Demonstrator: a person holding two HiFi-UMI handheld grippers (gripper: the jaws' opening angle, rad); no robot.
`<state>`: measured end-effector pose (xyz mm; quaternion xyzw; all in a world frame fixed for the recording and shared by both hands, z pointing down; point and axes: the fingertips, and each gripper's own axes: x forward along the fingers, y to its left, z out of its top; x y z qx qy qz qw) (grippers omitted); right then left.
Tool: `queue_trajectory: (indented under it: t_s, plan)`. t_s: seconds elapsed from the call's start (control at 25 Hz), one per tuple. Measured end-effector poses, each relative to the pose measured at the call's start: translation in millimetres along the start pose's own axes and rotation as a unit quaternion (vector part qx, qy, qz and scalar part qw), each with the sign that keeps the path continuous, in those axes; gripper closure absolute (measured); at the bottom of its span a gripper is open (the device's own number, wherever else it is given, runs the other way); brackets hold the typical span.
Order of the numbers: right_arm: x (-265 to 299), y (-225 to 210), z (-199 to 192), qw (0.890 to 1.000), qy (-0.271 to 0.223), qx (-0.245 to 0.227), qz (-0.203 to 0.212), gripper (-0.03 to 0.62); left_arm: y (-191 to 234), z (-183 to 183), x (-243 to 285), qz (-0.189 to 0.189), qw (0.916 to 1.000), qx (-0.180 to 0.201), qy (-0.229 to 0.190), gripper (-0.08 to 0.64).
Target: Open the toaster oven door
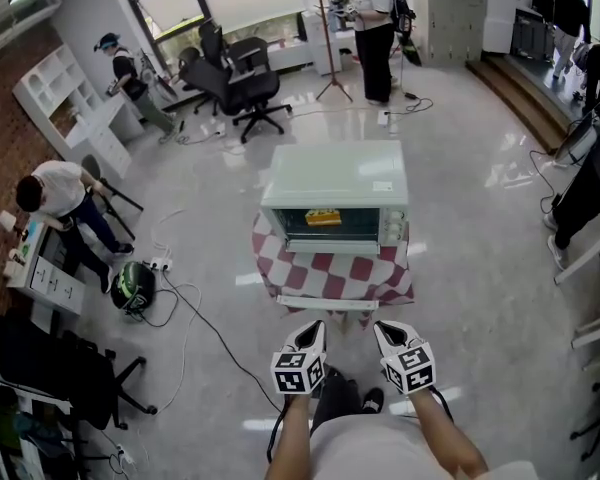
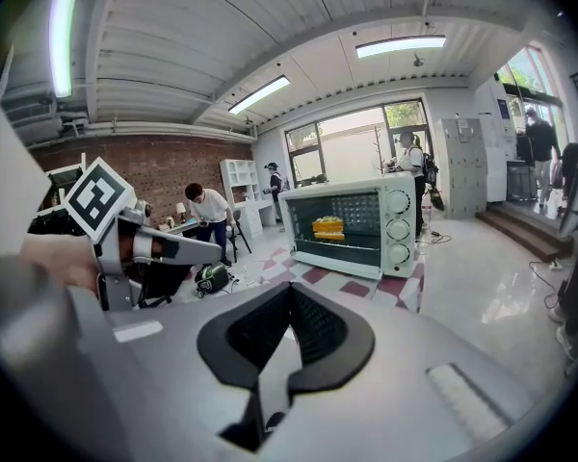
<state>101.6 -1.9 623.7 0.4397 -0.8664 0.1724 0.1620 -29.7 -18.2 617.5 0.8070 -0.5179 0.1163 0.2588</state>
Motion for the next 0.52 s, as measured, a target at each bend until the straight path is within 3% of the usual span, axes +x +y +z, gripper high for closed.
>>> queue_trajectory:
  t_s: [0.52]
  plan:
    - [0.0, -0.8, 4.5, 1.0, 0.0, -0.004, 0.002, 0.589, -0.4, 5.2, 0.4, 0.001, 1.0, -0.002, -0.005, 0.555]
